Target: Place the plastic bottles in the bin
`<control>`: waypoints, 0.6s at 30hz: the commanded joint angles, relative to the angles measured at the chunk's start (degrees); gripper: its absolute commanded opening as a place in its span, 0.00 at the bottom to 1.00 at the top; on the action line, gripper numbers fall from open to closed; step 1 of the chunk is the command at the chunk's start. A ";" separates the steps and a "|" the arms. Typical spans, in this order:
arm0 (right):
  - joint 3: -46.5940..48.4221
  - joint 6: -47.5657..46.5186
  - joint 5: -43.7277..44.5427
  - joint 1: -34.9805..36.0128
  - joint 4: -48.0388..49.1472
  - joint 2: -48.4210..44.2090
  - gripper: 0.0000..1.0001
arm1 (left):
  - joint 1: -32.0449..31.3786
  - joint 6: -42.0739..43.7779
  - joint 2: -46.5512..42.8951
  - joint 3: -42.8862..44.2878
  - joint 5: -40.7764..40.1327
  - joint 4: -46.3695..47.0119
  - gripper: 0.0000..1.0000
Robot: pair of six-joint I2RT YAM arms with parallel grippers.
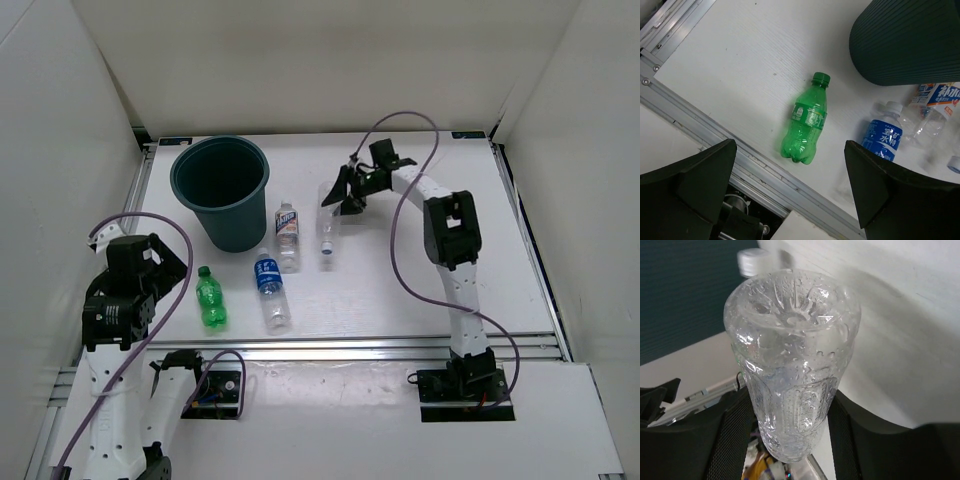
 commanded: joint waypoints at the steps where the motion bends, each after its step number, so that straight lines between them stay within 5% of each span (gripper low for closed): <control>1: 2.20 -1.00 2.26 -0.63 0.85 -12.82 0.38 | -0.20 0.63 -0.38 0.41 -0.81 2.82 1.00; 8: 21.61 8.66 10.52 2.79 2.43 -14.96 0.27 | -0.20 2.30 2.43 0.40 1.99 4.85 1.00; 13: 25.06 17.89 15.00 6.13 15.69 -14.96 0.27 | -0.20 4.75 3.67 2.34 5.25 4.85 1.00; 18: 30.07 13.27 23.78 11.75 21.84 -14.25 0.27 | -0.20 9.85 7.08 6.02 7.71 1.78 1.00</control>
